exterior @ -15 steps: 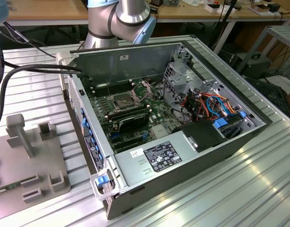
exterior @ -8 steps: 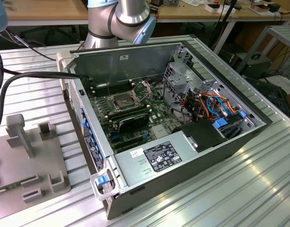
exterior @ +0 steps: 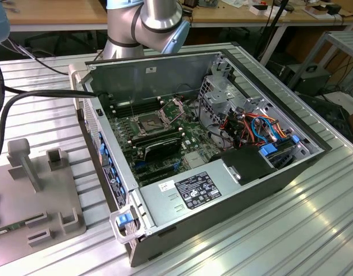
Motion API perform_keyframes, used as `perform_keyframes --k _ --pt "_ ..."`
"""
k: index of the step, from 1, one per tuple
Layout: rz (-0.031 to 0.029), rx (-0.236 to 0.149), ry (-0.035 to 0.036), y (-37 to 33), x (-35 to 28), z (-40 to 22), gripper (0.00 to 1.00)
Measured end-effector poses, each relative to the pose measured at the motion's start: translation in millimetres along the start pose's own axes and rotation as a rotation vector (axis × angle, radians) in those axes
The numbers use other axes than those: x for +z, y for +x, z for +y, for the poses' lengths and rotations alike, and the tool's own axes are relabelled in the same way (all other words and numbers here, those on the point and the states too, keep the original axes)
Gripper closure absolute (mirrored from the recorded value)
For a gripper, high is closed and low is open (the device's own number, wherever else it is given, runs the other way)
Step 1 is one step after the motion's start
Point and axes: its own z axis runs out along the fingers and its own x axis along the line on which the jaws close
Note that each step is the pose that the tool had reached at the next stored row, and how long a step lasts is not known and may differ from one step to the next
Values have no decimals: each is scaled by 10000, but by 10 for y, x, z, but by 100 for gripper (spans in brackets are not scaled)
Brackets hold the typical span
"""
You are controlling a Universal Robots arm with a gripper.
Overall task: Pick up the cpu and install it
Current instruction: 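Pick up the cpu and move it towards the insertion slot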
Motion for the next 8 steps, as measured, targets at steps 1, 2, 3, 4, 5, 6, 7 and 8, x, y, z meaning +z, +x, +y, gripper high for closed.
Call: perform_keyframes --k 1,2,3,4,5,6,7,8 --pt "0 0 0 0 0 0 89" --pt "0 -1 0 0 0 0 89" --pt "0 -2 0 0 0 0 89" --pt "0 -2 0 0 0 0 89" --pt "0 -2 0 0 0 0 89" --pt "0 -3 0 0 0 0 89" --pt "0 -3 0 0 0 0 89" --pt "0 -3 0 0 0 0 89"
